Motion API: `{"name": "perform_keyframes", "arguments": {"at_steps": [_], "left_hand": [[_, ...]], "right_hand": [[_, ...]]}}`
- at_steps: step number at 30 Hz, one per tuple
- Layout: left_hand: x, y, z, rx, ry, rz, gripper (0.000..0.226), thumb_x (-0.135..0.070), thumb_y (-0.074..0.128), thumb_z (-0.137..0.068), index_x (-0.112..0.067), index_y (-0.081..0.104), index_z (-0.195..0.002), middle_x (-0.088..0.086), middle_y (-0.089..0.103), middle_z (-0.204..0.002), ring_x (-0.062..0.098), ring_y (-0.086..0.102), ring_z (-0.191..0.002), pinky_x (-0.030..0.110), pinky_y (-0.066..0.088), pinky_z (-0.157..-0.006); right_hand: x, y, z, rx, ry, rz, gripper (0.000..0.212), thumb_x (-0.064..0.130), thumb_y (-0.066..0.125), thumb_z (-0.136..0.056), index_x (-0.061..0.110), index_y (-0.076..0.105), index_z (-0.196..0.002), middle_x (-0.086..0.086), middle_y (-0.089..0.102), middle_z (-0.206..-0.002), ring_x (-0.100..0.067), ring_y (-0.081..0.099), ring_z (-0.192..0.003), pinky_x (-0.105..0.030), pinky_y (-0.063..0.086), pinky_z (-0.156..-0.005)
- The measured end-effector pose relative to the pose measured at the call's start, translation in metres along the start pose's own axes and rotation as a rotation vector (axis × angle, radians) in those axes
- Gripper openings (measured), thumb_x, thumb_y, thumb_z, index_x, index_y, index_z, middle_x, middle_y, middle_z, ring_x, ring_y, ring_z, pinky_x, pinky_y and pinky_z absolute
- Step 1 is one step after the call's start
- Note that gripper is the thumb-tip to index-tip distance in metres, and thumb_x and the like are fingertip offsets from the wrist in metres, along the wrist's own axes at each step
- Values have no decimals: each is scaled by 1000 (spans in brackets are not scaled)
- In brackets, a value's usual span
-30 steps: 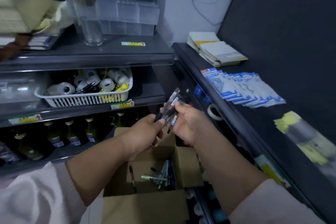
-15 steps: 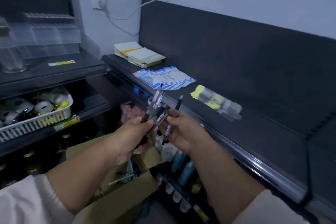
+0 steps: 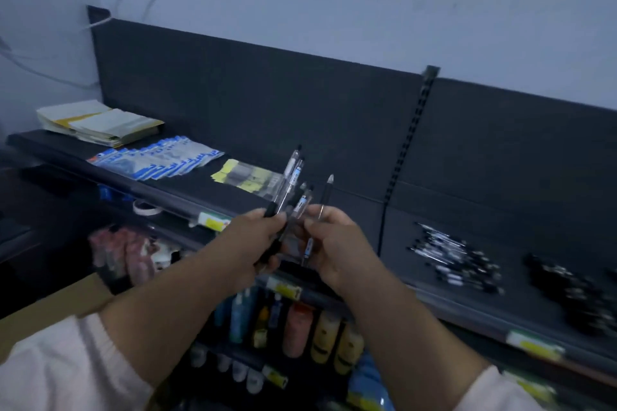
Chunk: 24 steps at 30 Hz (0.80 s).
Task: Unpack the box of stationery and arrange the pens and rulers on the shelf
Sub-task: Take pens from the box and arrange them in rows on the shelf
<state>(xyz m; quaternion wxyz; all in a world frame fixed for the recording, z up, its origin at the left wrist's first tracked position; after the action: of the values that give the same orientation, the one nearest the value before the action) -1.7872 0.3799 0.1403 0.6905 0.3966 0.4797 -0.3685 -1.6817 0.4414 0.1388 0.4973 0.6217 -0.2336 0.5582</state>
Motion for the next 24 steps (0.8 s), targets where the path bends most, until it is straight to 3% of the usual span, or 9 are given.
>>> {"name": "perform_keyframes", "arguments": {"at_steps": [2, 4, 7, 11, 14, 17, 20, 21, 24], "left_hand": [[7, 43, 2, 12, -30, -13, 13, -21, 48, -99, -14, 55, -90, 5, 55, -69, 15, 52, -58, 18, 35, -38], [16, 88, 4, 41, -40, -34, 14, -20, 48, -99, -13, 54, -89, 6, 52, -69, 16, 51, -58, 17, 35, -36], [30, 157, 10, 109, -29, -65, 14, -19, 47, -99, -15, 55, -88, 5, 54, -72, 15, 51, -60, 19, 36, -39], [51, 238, 18, 207, -55, -73, 14, -18, 47, -99, -17, 57, -91, 3, 59, -75, 14, 54, -64, 20, 37, -43], [68, 280, 19, 252, -99, -98, 15, -20, 46, -99, -18, 58, -90, 2, 60, -72, 15, 53, -65, 19, 41, -44], [78, 303, 13, 239, -163, -101, 15, -22, 46, -100, -17, 58, -93, 2, 56, -68, 14, 51, -60, 20, 46, -45], [82, 314, 3, 219, -211, -135, 17, -26, 47, -99, -16, 60, -96, 1, 57, -70, 12, 53, -59, 20, 44, -47], [84, 317, 0, 224, -221, -148, 18, -27, 47, -99, -16, 61, -96, 1, 57, -71, 11, 52, -59, 20, 41, -46], [88, 328, -13, 264, -244, -133, 19, -23, 47, -100, -13, 63, -98, 0, 54, -72, 9, 48, -58, 16, 33, -40]], "right_hand": [[23, -46, 13, -84, -156, 188, 23, -7, 48, -92, 13, 57, -90, -2, 62, -80, -19, 56, -75, -33, 47, -66], [45, -87, 29, -119, -299, 389, 28, -8, 53, -88, 19, 59, -86, -1, 59, -81, -12, 52, -70, -21, 43, -60], [71, -138, 53, -148, -438, 650, 39, -14, 55, -81, 24, 62, -84, -7, 56, -104, -2, 55, -78, -7, 42, -61], [88, -205, 76, -214, -495, 693, 34, -19, 50, -81, 11, 64, -89, -2, 44, -100, 4, 55, -77, -7, 46, -55], [98, -253, 87, -311, -542, 767, 31, -12, 53, -84, 17, 64, -85, 4, 43, -91, 6, 53, -76, -3, 42, -60], [103, -302, 89, -416, -493, 876, 22, 6, 58, -90, 27, 61, -85, 4, 47, -89, 5, 50, -75, -4, 36, -63], [103, -343, 87, -500, -356, 766, 16, 25, 57, -93, 22, 60, -78, 2, 53, -74, -12, 47, -64, -26, 38, -62], [103, -351, 87, -511, -305, 698, 17, 27, 56, -94, 19, 60, -79, 3, 51, -68, -13, 44, -61, -28, 36, -61], [106, -363, 77, -513, -159, 533, 16, 30, 49, -99, 18, 59, -93, 1, 58, -83, -14, 50, -71, -28, 39, -60]]}}
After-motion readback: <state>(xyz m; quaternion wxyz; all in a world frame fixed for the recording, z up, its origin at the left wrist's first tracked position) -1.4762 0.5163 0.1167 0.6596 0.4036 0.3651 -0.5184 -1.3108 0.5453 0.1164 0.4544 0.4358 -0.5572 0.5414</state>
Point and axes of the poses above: each hand's wrist, its own z-axis away from the middle knuckle, its own y-axis out of the palm, x = y × z, the point moved 4 cm from there along -z, towards the middle knuckle
